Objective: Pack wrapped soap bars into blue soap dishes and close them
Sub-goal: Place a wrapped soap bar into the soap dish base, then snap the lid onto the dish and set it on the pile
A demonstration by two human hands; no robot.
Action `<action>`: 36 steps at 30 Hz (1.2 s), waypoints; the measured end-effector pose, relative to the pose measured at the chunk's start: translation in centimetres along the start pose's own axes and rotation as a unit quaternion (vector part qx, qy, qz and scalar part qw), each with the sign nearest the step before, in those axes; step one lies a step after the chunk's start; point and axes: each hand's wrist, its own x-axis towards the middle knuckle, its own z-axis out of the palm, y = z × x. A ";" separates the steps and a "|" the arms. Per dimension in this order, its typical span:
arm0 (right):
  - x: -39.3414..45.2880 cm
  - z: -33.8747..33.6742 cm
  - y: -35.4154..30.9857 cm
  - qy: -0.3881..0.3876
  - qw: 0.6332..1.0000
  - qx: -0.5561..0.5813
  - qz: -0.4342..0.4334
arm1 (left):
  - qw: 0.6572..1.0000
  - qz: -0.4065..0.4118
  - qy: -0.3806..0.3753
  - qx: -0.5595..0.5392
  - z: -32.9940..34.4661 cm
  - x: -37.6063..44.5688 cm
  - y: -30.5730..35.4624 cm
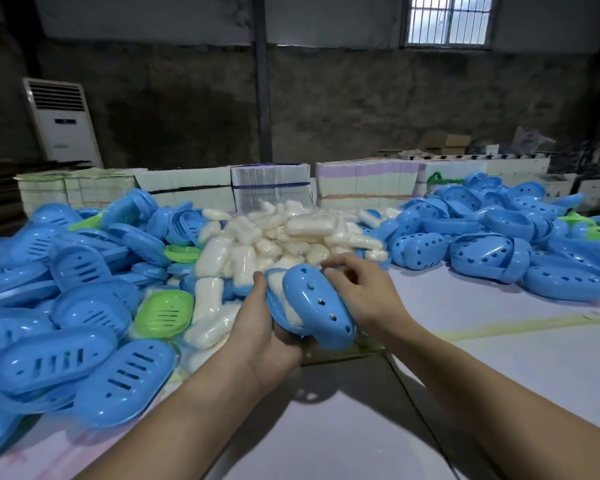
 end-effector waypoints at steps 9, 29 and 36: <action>-2.0 0.6 -2.2 0.053 0.945 -0.179 -0.269 | 0.997 -0.030 0.037 -0.054 -0.3 -0.2 0.5; -1.5 0.1 -1.6 -0.111 0.989 0.045 -0.092 | 0.997 0.064 0.027 0.019 0.2 -0.8 1.3; -1.8 1.3 -1.0 -0.138 0.989 0.018 -0.057 | 0.988 0.104 0.008 0.116 0.3 -0.8 -0.1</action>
